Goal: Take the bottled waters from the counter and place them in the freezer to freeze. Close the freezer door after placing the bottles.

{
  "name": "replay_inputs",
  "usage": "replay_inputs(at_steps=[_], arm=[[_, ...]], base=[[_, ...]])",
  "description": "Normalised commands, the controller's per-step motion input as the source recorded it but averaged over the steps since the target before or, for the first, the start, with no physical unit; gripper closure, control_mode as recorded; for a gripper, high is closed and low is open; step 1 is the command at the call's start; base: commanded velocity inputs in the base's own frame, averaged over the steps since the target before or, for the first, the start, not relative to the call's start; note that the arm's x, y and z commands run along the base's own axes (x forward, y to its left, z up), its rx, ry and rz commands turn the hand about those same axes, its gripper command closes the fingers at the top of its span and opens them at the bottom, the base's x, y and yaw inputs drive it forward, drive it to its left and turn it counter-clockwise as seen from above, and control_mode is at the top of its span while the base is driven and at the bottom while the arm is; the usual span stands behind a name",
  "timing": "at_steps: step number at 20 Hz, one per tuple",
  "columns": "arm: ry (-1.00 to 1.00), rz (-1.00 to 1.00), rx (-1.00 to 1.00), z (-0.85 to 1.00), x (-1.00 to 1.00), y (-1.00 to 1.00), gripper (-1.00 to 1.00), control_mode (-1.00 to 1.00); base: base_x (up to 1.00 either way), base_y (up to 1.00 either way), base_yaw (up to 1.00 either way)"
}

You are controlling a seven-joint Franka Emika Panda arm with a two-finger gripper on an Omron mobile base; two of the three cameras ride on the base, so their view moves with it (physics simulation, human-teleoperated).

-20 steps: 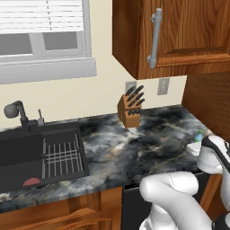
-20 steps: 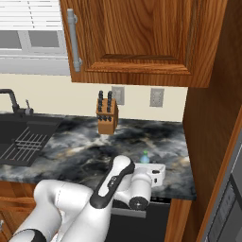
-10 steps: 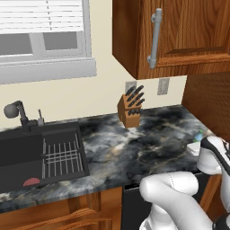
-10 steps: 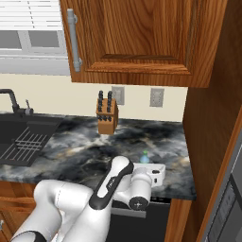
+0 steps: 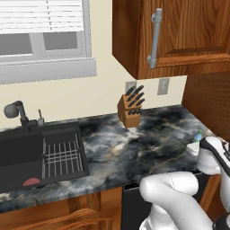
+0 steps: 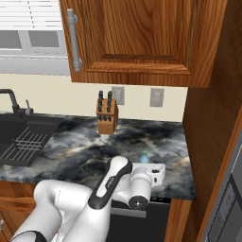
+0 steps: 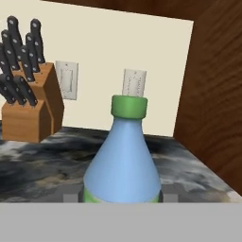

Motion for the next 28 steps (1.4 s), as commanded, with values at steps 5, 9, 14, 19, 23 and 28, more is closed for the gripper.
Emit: replay_inputs(at_steps=[5,9,14,19,23,28], arm=[[0.09,0.00,-0.03,0.38,-0.07,0.00,1.00,-1.00],[-0.04,0.00,0.00,0.93,-0.42,0.33,1.00,-1.00],[0.00,0.00,0.01,0.87,-0.68,0.17,1.00,-1.00],[0.00,0.00,0.07,0.81,-0.84,0.14,1.00,-1.00],[0.07,0.00,0.02,0.98,-0.74,0.14,1.00,-1.00],[0.17,0.00,0.00,1.00,-0.43,0.25,1.00,-1.00]], base=[[0.00,0.00,0.00],[0.00,0.00,0.00],[0.00,0.00,0.00],[0.00,0.00,0.00],[0.00,0.00,0.00],[0.00,0.00,0.00]])
